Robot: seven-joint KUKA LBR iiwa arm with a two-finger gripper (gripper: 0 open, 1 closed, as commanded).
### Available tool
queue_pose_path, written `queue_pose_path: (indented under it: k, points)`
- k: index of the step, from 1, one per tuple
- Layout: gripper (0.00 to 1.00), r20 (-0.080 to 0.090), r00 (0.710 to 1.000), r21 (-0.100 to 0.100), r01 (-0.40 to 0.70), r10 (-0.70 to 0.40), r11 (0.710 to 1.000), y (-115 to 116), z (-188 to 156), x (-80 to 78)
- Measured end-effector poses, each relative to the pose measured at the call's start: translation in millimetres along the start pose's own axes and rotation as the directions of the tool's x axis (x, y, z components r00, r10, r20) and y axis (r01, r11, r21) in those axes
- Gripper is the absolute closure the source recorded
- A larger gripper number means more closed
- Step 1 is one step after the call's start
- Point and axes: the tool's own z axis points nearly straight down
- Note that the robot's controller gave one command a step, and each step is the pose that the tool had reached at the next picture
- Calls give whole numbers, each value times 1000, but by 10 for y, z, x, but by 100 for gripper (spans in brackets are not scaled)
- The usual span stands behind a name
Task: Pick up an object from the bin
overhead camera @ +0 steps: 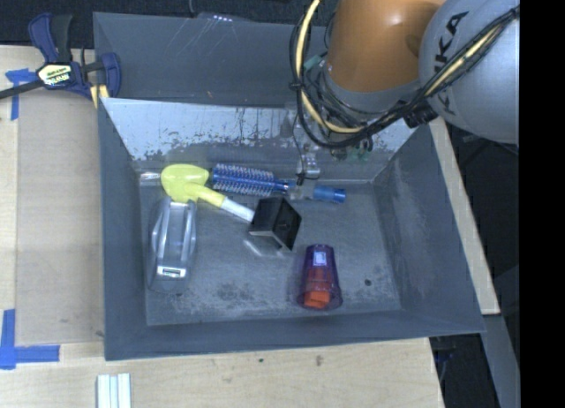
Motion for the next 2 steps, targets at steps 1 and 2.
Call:
queue_pose_path:
  k: [1, 2]
  points:
    - [0, 9, 1000, -1, -1, 1, 1000, -2, -53, -12]
    - [0, 15, 1000, -1, -22, 22, 1000, -15, 335, 69]
